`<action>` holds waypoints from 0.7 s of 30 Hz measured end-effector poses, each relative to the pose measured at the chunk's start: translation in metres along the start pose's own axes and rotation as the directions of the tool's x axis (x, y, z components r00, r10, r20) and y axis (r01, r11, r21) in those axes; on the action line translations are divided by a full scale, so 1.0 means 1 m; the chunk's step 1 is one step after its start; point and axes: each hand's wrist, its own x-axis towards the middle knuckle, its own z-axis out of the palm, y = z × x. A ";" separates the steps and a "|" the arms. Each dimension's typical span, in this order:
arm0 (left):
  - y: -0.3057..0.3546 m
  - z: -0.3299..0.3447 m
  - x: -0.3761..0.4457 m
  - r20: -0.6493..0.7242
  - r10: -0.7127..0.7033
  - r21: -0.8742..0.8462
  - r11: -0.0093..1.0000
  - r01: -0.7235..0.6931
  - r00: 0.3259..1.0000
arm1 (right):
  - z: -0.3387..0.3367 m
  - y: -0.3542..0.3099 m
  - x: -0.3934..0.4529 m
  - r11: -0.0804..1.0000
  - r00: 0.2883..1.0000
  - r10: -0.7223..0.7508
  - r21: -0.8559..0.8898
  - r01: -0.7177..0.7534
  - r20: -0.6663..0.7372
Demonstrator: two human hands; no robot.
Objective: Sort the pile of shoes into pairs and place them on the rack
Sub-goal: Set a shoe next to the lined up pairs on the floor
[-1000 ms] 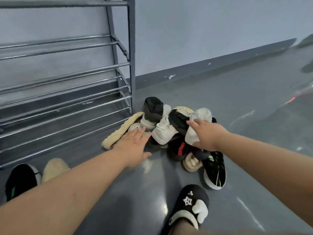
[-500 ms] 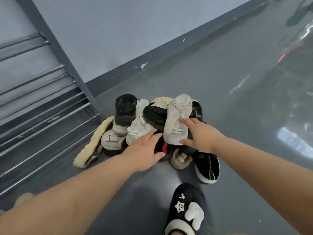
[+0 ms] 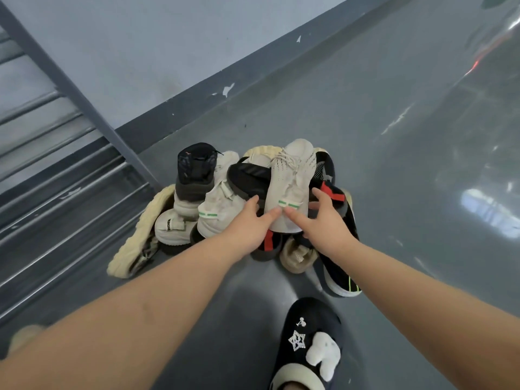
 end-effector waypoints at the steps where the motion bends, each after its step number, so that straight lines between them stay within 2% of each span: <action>1: 0.000 0.002 0.002 -0.003 -0.040 -0.082 0.996 0.040 0.999 | 0.003 0.002 0.002 0.997 0.999 0.041 0.061 -0.040 -0.009; 3: 0.003 0.006 0.001 0.031 -0.102 -0.195 0.975 0.106 0.994 | 0.007 0.004 0.005 0.978 0.993 0.115 0.175 -0.113 -0.001; 6: 0.009 0.006 -0.003 0.079 -0.140 -0.246 0.957 0.156 0.987 | 0.014 0.002 0.006 0.956 0.988 0.155 0.254 -0.151 0.003; 9: 0.007 -0.007 -0.012 0.123 -0.181 -0.325 0.921 0.212 0.976 | 0.022 -0.005 -0.004 0.966 0.985 0.162 0.214 -0.146 -0.060; 14: -0.012 -0.047 -0.051 0.124 -0.119 -0.398 0.904 0.159 0.985 | 0.039 -0.032 -0.048 0.990 0.999 0.036 0.135 -0.030 -0.041; 17: -0.028 -0.079 -0.081 0.072 -0.095 -0.503 0.856 0.118 0.993 | 0.054 -0.064 -0.070 0.999 0.998 -0.043 0.032 0.042 0.040; 21: -0.052 -0.128 -0.136 -0.012 -0.094 -0.594 0.802 0.069 0.996 | 0.089 -0.123 -0.097 0.998 0.953 0.032 -0.061 -0.014 0.302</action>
